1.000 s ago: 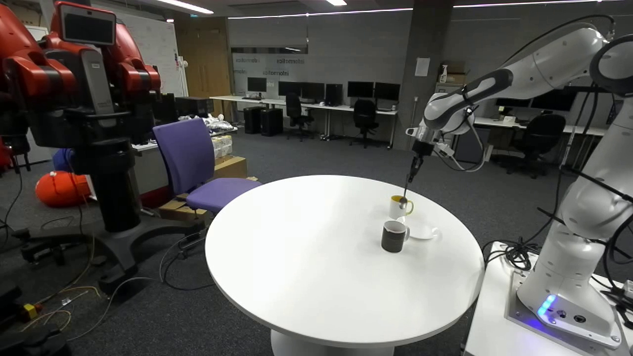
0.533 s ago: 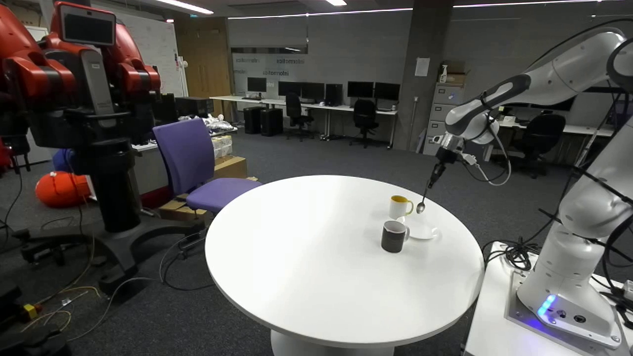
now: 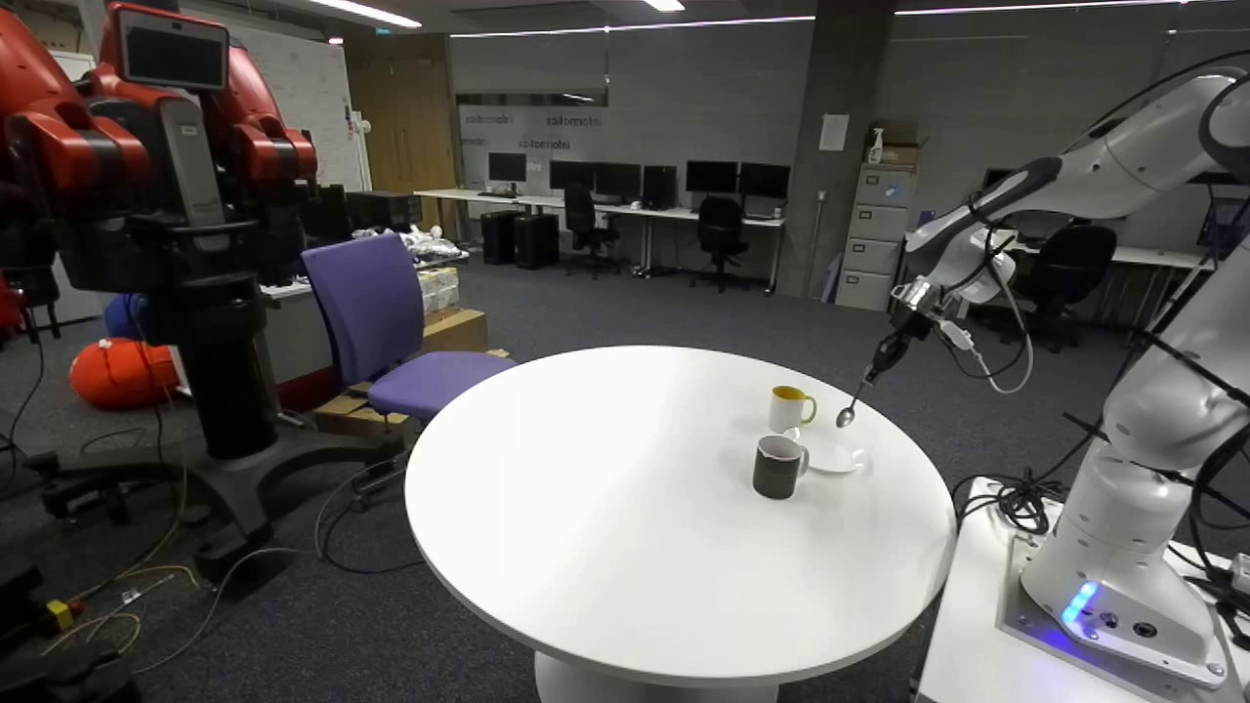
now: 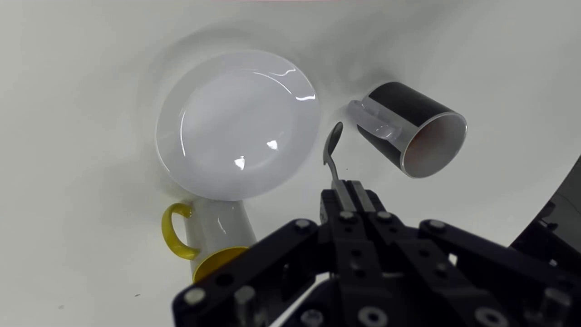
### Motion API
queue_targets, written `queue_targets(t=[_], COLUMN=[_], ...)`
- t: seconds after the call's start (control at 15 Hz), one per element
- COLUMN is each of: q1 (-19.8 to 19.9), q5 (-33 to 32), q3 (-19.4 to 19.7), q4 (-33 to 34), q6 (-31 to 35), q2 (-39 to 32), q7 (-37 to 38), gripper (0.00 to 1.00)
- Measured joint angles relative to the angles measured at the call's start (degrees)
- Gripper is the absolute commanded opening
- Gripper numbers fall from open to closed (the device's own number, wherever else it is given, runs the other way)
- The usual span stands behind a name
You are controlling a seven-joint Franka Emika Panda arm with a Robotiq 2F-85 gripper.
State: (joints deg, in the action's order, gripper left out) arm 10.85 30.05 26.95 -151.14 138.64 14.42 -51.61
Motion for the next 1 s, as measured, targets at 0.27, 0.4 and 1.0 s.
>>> queue_targets(t=[0.27, 0.4, 1.0], q1=[0.06, 0.59, 8.76], q5=[8.70, 13.13, 23.18], q3=[4.24, 5.85, 8.17], q4=[-0.36, -0.35, 4.67], q6=[-0.73, -1.91, -14.22], q2=[-1.21, -2.42, -13.99], q7=[-8.85, -13.72, -28.01], gripper=[0.00, 0.00, 0.00])
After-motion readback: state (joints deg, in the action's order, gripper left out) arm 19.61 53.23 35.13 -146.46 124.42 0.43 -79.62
